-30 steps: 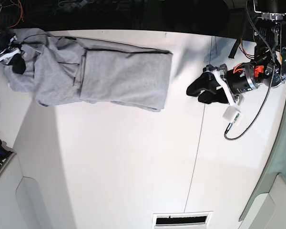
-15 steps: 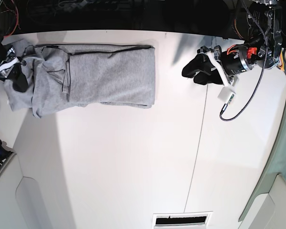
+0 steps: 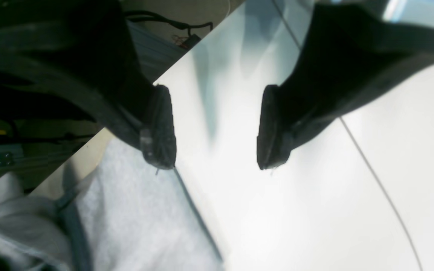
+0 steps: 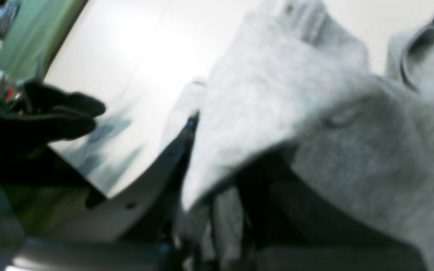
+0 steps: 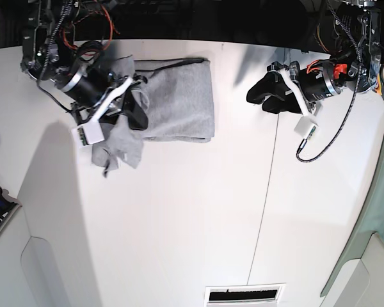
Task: Layout the t-shirt on the table in an organized manner, then fold the t-shirt properly
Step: 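Grasp the folded bundle with the right gripper and flip it over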
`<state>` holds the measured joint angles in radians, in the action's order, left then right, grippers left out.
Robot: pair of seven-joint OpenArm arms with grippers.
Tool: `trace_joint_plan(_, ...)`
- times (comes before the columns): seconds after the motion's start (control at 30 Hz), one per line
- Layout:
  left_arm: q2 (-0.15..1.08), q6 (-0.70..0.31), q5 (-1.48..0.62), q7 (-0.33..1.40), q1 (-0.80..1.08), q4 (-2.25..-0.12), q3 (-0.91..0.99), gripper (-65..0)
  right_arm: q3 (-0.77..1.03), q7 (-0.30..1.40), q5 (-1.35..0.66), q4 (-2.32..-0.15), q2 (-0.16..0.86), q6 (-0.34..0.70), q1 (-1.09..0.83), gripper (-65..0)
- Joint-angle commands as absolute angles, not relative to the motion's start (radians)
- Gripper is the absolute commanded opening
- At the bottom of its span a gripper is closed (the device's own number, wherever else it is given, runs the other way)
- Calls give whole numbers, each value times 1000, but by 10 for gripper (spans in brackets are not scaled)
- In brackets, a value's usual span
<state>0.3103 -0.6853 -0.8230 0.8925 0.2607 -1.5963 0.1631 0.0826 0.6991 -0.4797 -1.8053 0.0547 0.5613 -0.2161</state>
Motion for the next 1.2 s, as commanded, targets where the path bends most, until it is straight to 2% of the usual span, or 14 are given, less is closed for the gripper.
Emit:
trace_joint_plan(0.0,319,-698,-845,876,255,-1614,168,-275,52,662,-477,-1805,40,572,-203,-650)
trace_joint_plan(0.07,319,-698,-846,876,255,-1614,168,-275,-12,645,-444,-1767,10,572,-190,-650)
trace_joint_plan(0.1,319,-698,-849,876,255,-1614,168,-275,-41,634,-426,-1747,-7,572,-184,-616)
trace_joint_plan(0.2,319,-698,-849,876,255,-1614,168,-275,-106,596,-366,-1695,-54,572,-169,-387)
trace_joint_plan(0.23,319,-698,-849,877,255,-1614,168,-275,-123,576,-347,-1690,-65,572,-169,-341)
trace_joint_plan(0.3,319,-698,-849,879,255,-1614,168,-275,-153,559,-344,-1690,-84,573,-166,-318)
trace_joint_plan(0.6,362,-698,-931,879,252,-1615,178,-278,-238,564,-342,-1697,-151,572,-122,-320)
trace_joint_plan(0.63,373,-698,-936,879,252,-1619,179,-301,-235,564,-338,-1701,-151,572,-110,-320)
trace_joint_plan(0.77,402,-698,-1021,957,253,-1671,174,-602,-186,559,-258,-1706,-150,572,-56,-321)
trace_joint_plan(0.8,399,-698,-1047,964,256,-1693,172,-641,-165,550,-234,-1706,-150,571,-40,-341)
trace_joint_plan(0.83,396,-698,-1058,965,257,-1716,163,-650,-141,546,-215,-1705,-150,566,-22,-399)
trace_joint_plan(0.9,390,-698,-1057,956,258,-1758,125,-650,-92,546,-189,-1700,-150,537,12,-594)
trace_joint_plan(0.93,387,-698,-1056,953,257,-1768,96,-650,-67,547,-179,-1696,-150,525,30,-650)
trace_joint_plan(1.17,303,-698,-889,877,255,-1756,-136,-650,107,525,-164,-1470,-147,502,213,-650)
